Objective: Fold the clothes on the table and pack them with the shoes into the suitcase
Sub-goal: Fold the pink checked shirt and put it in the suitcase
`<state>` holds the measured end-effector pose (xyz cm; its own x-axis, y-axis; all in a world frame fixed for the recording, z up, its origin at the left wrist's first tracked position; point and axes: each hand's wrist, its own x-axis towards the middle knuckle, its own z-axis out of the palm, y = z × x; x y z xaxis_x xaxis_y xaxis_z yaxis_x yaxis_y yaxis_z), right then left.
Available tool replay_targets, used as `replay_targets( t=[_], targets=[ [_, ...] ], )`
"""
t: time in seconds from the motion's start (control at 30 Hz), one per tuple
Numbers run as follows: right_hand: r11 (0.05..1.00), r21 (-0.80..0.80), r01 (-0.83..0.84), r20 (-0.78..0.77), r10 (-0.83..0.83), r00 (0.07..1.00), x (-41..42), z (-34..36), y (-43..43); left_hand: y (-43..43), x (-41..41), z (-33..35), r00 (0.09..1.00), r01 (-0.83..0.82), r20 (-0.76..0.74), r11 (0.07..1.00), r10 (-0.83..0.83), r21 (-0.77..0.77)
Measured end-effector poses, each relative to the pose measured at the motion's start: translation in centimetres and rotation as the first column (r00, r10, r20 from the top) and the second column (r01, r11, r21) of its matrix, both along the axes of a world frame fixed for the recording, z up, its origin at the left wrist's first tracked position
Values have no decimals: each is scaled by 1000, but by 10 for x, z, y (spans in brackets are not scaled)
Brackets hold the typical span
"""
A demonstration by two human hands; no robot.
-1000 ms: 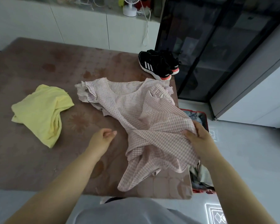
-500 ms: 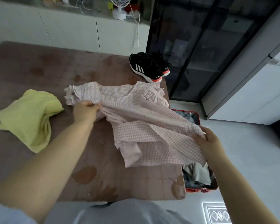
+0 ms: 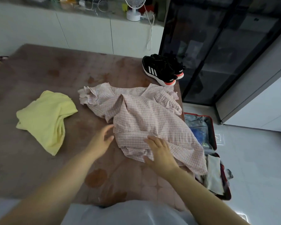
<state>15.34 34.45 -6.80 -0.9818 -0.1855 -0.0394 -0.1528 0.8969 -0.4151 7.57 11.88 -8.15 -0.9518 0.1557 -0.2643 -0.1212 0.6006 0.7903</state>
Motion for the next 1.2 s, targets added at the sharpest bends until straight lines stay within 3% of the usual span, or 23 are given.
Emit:
replay_targets(
  t=[0.07,0.17,0.3,0.37,0.43,0.5,0.57,0.67,0.73,0.8,0.9,1.0,1.1,1.2],
  targets=[
    [998,16,-64,107,62,992,-14,-4,-15,-2,22,-15,998,-39,51,997,36,66],
    [988,128,-83,140,65,988,-33,-10,-35,-2,41,-22,998,-27,67,989,17,146],
    [958,266,-105,92,83,992,-48,-21,-40,-9,45,-17,999,-49,-13,990,51,132],
    [932,323,-164,-35,185,982,-50,-27,-37,-14,43,-10,996,-69,-46,989,76,131],
    [922,343,-182,-59,214,975,-52,-28,-33,-18,37,-2,994,-78,-66,988,88,133],
    [975,143,-168,-13,171,985,-51,-21,-28,-20,30,4,993,-38,-106,996,46,80],
    [980,-198,-35,68,49,997,-50,4,-25,-19,23,10,988,82,-128,997,-81,-2],
    [827,-551,116,121,-58,991,-48,41,-15,-10,13,15,949,241,-157,952,-272,-190],
    [730,-670,137,118,-78,990,-46,56,-3,-2,8,12,928,262,-201,932,-314,-249],
    [709,-686,162,117,-113,987,-43,61,10,4,5,5,921,254,-226,930,-317,-266],
    [812,-543,214,158,-151,976,-34,50,29,10,8,-7,911,312,-183,907,-371,-283],
    [980,-138,144,264,-104,959,-22,26,45,11,15,-13,900,386,-100,883,-424,-268],
    [986,165,-13,342,-45,939,-7,15,52,5,18,-10,890,417,-89,876,-448,-241],
    [977,197,-77,423,-14,906,5,12,50,-9,10,9,868,468,-66,854,-493,-228]
  ],
)
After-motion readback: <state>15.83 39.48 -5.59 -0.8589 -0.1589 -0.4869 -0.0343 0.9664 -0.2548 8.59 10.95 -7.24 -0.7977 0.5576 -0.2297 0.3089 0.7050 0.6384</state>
